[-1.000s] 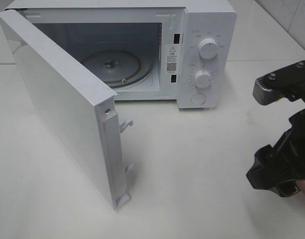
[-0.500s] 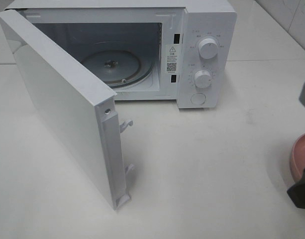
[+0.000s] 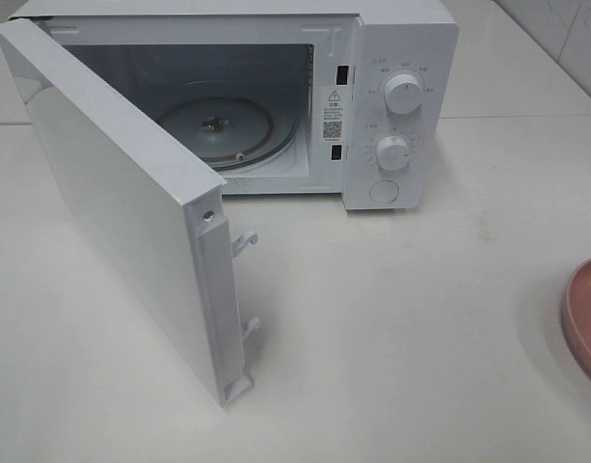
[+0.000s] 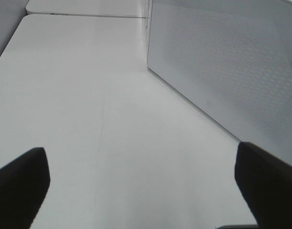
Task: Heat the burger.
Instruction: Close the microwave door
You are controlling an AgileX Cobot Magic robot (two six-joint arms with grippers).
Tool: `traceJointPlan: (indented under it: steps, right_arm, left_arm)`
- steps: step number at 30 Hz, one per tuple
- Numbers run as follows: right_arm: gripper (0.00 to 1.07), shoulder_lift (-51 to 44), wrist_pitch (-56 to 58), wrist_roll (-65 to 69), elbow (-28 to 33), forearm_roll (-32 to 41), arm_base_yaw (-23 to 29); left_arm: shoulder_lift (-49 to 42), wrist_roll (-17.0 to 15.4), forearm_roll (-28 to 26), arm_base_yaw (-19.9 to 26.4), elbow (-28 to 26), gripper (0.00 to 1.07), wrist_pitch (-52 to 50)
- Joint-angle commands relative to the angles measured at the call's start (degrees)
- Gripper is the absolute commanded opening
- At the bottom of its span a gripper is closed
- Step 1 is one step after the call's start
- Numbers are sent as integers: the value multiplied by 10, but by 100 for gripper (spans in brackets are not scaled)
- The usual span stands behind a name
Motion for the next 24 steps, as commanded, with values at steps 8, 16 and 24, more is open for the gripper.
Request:
traceJointPlan:
  steps: [8,16,24]
  right_arm:
    - [76,-163,-28,-18,60,21,-121]
    - [76,-257,-28,-69,61,58,-180]
    - [76,-265,-28,-69,61,60,-184]
  left_arm:
    - [-3,1,-2,1,2,98,-7]
    - [-3,1,-2,1,2,98,-7]
    - [-3,1,-2,1,2,98,-7]
